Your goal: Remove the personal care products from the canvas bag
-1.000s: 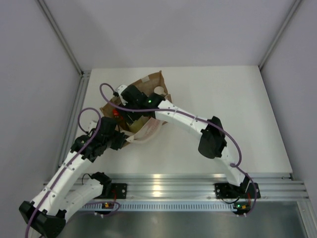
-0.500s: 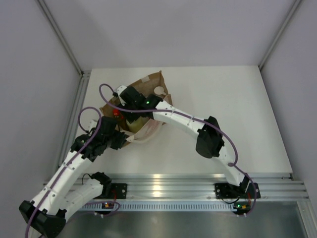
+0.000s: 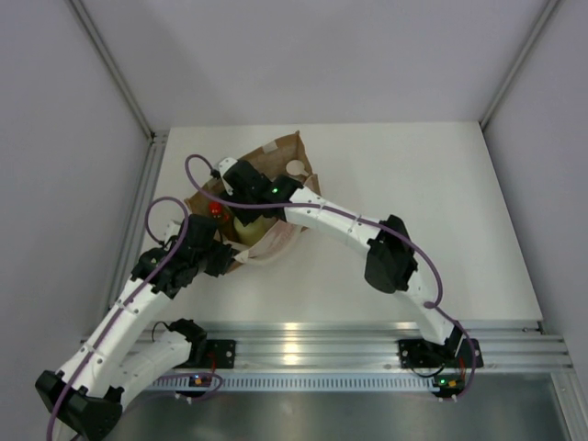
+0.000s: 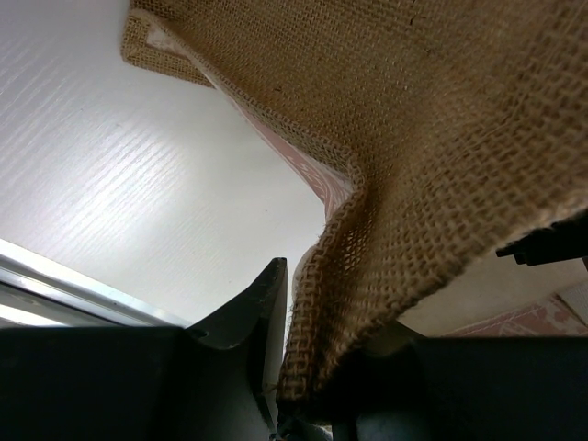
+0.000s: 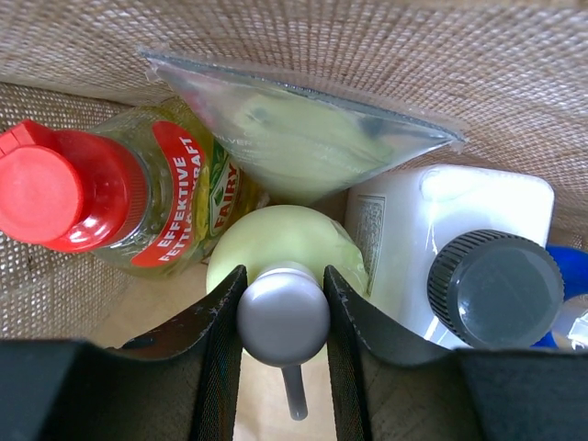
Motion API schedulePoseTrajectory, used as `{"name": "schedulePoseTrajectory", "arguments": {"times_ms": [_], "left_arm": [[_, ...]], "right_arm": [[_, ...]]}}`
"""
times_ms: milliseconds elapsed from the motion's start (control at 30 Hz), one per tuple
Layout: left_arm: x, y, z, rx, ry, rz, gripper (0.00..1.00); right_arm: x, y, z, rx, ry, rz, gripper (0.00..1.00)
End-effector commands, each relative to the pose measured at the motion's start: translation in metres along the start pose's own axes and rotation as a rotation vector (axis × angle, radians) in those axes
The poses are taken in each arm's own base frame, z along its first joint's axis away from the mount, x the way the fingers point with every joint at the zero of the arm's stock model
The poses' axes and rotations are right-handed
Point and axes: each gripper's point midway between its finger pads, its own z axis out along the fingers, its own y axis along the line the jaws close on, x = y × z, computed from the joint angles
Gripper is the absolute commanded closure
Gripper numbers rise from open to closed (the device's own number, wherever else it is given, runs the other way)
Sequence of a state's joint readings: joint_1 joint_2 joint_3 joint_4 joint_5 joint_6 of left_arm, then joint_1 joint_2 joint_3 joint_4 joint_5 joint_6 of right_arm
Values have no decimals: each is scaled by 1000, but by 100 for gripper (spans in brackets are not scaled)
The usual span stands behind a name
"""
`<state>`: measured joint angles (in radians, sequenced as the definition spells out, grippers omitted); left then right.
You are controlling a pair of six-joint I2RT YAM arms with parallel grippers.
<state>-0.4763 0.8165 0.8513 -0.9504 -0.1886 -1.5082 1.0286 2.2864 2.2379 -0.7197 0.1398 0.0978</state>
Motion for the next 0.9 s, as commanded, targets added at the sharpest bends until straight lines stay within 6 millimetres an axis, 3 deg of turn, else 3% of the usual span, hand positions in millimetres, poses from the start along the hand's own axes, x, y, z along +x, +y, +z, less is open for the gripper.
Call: {"name": "schedulePoseTrajectory", "arguments": {"times_ms": [0,200,367,667,867], "left_arm": [[-4,6,-4,-30,-20,23,74],[-5,6,-3,-33,-24,21,74],[-8,4,-4,-27,-38,12,74],[-10,3,-4,-24,-50,9,74],[-10,3,-4,-26,-53,6,74]], "right_arm": [[-62,7,-64,-31,-182,45,100],[-104,-2,-121,-21,-316,62,100],[-124,-10,-163,-11,-395,66,100],[-153,-41,-246,68,-528,80,100],[-170,-76,-310,156,-643,110,100]]}}
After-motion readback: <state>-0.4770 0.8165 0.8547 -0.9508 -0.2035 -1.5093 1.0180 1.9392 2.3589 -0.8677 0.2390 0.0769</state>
